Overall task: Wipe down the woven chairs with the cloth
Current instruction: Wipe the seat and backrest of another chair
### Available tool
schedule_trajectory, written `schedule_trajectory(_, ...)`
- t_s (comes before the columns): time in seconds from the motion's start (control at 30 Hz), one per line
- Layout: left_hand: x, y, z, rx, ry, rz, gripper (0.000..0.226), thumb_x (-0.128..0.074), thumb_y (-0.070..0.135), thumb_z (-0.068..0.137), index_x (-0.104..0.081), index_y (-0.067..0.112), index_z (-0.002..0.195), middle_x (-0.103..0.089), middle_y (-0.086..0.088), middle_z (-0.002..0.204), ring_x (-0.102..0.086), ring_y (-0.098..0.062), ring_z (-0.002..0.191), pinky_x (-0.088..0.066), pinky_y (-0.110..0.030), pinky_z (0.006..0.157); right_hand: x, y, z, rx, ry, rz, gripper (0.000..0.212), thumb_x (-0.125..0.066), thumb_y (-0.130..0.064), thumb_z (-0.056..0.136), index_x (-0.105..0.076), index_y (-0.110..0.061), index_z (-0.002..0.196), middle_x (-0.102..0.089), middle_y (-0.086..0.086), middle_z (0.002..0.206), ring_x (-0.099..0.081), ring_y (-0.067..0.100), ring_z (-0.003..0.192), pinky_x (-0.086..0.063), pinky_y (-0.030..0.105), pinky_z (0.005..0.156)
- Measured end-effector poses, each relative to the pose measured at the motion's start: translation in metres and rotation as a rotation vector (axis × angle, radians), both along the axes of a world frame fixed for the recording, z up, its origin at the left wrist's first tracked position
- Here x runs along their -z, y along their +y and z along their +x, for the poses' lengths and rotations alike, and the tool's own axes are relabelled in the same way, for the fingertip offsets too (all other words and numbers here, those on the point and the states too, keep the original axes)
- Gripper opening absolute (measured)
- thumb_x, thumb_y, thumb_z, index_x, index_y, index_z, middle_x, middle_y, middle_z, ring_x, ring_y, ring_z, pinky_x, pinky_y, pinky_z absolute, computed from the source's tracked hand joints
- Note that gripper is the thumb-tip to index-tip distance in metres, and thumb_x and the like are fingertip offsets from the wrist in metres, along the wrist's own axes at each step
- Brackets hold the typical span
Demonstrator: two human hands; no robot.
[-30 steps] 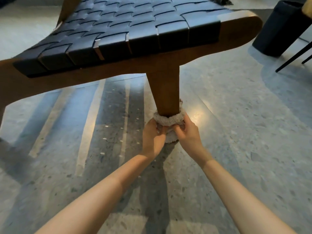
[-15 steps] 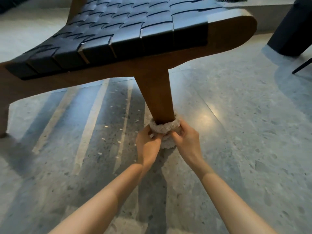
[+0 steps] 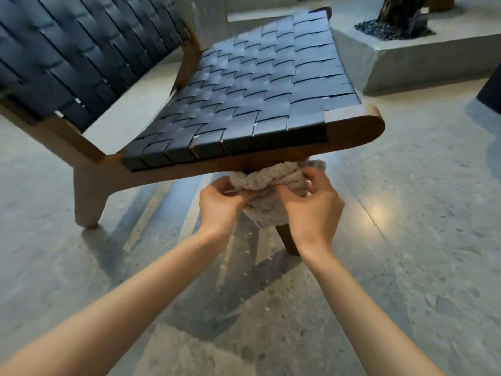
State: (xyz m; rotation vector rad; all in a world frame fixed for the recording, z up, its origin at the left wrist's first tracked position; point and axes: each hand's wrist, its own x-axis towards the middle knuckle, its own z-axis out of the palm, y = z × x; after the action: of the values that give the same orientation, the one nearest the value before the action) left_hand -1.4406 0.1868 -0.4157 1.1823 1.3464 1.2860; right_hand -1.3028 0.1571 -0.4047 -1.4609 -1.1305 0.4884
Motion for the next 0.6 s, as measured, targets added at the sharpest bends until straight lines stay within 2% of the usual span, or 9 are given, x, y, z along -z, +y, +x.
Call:
schedule_trajectory(0.1, -0.003, -0.007, -0.015, 0.032, 0.175, -0.014, 0.032, -0.082, 0.037, 0.065, -0.063, 0.03, 0.089, -0.071, 0.006, 0.089, -0.068, -0.012, 0.087, -0.058, -0.039, 0.078, 0.001, -0.012, -0.011, 0.049, 0.004, -0.038, 0.026, -0.076, -0.033, 0.076, -0.057, -0.032, 0.093, -0.058, -0.016, 0.094, -0.059, 0.008, 0.093, -0.054, 0.036, 0.082)
schedule_trajectory(0.17, -0.002, -0.011, -0.032, 0.014, 0.246, 0.0, 0.03, -0.083, 0.03, 0.067, -0.061, 0.029, 0.087, -0.069, 0.006, 0.089, -0.067, -0.012, 0.085, -0.059, -0.039, 0.075, 0.003, -0.017, -0.024, -0.01, -0.018, -0.087, 0.028, -0.077, -0.033, 0.075, -0.057, -0.031, 0.095, -0.059, -0.013, 0.096, -0.057, 0.008, 0.092, -0.054, 0.033, 0.08)
schedule_trajectory(0.27, 0.003, -0.019, -0.071, -0.019, 0.294, 0.037, 0.03, -0.083, 0.022, 0.068, -0.059, 0.027, 0.085, -0.066, 0.009, 0.085, -0.063, -0.005, 0.078, -0.056, -0.026, 0.069, 0.007, -0.022, -0.054, -0.099, -0.018, -0.156, 0.034, -0.079, -0.033, 0.074, -0.054, -0.037, 0.096, -0.06, -0.015, 0.099, -0.057, 0.0, 0.089, -0.05, 0.021, 0.078)
schedule_trajectory(0.4, 0.005, -0.028, -0.137, -0.07, 0.337, 0.052, 0.029, -0.083, 0.02, 0.069, -0.058, 0.025, 0.082, -0.064, 0.013, 0.081, -0.058, 0.002, 0.073, -0.046, -0.012, 0.06, 0.01, -0.012, -0.118, -0.226, 0.06, -0.347, 0.034, -0.081, -0.031, 0.073, -0.051, -0.036, 0.089, -0.059, -0.019, 0.089, -0.056, -0.005, 0.08, -0.046, 0.012, 0.069)
schedule_trajectory(0.5, 0.001, -0.03, -0.194, -0.141, 0.368, 0.064, 0.028, -0.08, 0.018, 0.072, -0.056, 0.026, 0.082, -0.062, 0.012, 0.085, -0.057, -0.001, 0.076, -0.044, -0.01, 0.061, 0.006, 0.006, -0.178, -0.288, 0.188, -0.51, 0.038, -0.081, -0.023, 0.074, -0.048, -0.029, 0.093, -0.055, -0.014, 0.086, -0.055, 0.006, 0.083, -0.047, 0.024, 0.079)
schedule_trajectory(0.6, -0.005, -0.026, -0.245, -0.236, 0.414, 0.061, 0.03, -0.081, 0.017, 0.07, -0.055, 0.026, 0.083, -0.062, 0.005, 0.089, -0.058, -0.005, 0.079, -0.042, -0.013, 0.06, 0.005, 0.024, -0.244, -0.303, 0.363, -0.654, 0.04, -0.078, -0.017, 0.077, -0.046, -0.018, 0.102, -0.058, 0.001, 0.097, -0.058, 0.018, 0.093, -0.049, 0.031, 0.083)
